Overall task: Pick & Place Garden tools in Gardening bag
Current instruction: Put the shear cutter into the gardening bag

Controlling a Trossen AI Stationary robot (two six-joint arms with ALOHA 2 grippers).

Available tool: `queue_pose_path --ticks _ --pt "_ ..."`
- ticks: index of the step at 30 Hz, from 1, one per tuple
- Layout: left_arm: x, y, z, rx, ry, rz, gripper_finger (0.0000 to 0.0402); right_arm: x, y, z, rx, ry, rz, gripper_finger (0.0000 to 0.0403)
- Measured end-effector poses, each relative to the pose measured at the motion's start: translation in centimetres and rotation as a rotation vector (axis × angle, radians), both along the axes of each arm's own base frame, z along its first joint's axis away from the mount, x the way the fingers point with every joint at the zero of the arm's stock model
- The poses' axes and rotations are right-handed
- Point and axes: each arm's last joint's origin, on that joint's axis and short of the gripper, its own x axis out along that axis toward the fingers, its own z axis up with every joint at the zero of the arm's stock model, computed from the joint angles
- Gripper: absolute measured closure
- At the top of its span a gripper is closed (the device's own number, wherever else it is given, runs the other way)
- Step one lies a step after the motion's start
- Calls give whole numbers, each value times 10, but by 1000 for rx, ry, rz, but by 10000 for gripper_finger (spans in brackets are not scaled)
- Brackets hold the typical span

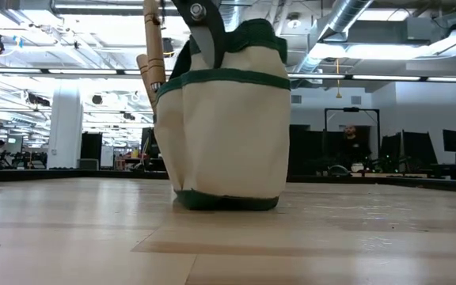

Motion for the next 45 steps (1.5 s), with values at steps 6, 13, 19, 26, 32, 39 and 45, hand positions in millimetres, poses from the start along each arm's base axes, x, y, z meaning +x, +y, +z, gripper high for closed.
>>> queue_pose_path --ticks 6,13,19,26,32,39,45 --pt "0 0 0 0 0 0 229 0 -1 -2 15 6 0 340" --pt "0 -1 0 6 -2 -17 229 2 -3 -12 44 47 -9 340" --pt "0 0 0 6 -2 -17 229 1 -4 -16 40 72 -13 340" --pt "0 -1 0 31 2 -11 229 0 -2 -16 55 63 -19 340" --pt "0 -1 0 33 1 -18 229 -15 2 -30 83 15 -93 341" --pt "0 -1 0 33 1 -18 229 -23 6 -37 91 -24 -62 341" --pt "0 -1 0 33 1 -18 229 -20 5 -37 93 -35 -62 341"
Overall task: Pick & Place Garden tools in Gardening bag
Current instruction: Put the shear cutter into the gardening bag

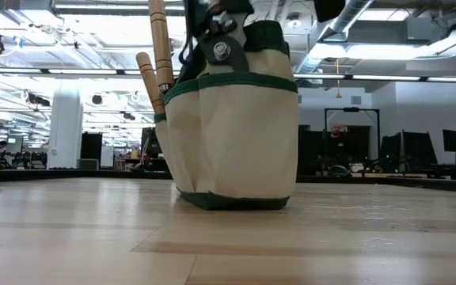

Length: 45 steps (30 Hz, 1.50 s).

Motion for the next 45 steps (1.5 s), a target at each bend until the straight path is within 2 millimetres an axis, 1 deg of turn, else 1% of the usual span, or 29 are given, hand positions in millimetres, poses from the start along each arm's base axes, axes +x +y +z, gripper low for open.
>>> queue_pose_path --ticks 3,6,8,11,15,21,26,28,32,36,40,45 --pt "0 0 0 1 -1 -4 229 1 0 -5 -9 9 -9 341" --pt "0 -1 0 5 -3 -18 229 3 2 -9 17 -11 -10 341" --pt "0 -1 0 6 -3 -19 229 2 4 -14 -8 -17 -30 341" --pt "0 -1 0 7 -3 -22 229 3 4 -7 -8 -43 -44 341" --pt "0 -1 0 7 -3 -22 229 3 4 -8 -71 -19 -50 341" --pt "0 -1 0 14 -2 -19 229 3 3 -7 -70 -17 -53 341" --pt "0 -1 0 14 -2 -20 229 6 -4 -10 -95 12 -80 341" --pt "0 -1 0 14 -2 -20 229 7 -8 -14 -73 15 -86 341" --pt "0 -1 0 15 -3 -24 229 1 -15 -29 -18 -1 -97 341" --pt "0 -1 0 18 -3 -25 229 -8 -15 -36 -6 -27 -110 341" --pt "0 -1 0 40 0 -19 229 -10 -17 -39 5 -38 -112 341" --pt "0 -1 0 41 0 -19 229 -8 -20 -39 4 -37 -121 340"
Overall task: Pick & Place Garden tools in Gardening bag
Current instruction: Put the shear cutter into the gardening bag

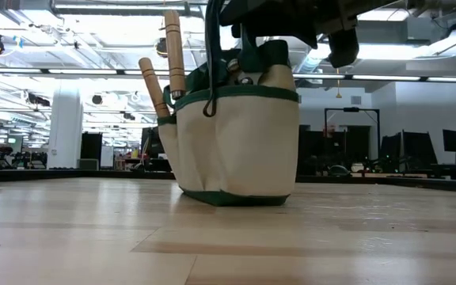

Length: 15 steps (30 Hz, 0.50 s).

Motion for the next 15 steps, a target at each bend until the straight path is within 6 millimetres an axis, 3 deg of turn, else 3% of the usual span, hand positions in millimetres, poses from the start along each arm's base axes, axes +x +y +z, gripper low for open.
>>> queue_pose_path --ticks 7,15 --pt "0 0 0 -1 -1 0 229 3 -5 0 3 -6 -12 284" --pt "0 0 0 -1 -2 -1 229 -2 4 4 -22 -4 20 217"
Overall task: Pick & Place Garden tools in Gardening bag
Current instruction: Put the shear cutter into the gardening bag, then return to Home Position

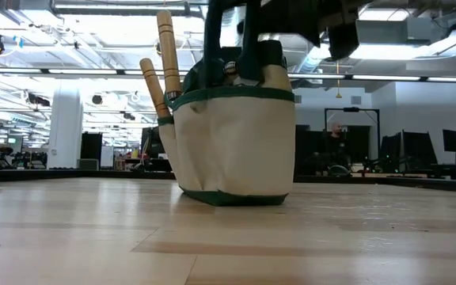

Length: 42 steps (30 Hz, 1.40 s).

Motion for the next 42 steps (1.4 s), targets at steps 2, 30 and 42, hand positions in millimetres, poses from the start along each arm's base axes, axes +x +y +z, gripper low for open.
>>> queue_pose_path --ticks 2,30,42 --pt "0 0 0 0 0 0 229 -2 3 7 -38 3 12 198" --pt "0 -1 0 55 -3 -23 229 -62 22 117 -96 -87 249 159" --pt "0 -1 0 62 -3 -21 229 -72 60 52 237 -20 352 261"
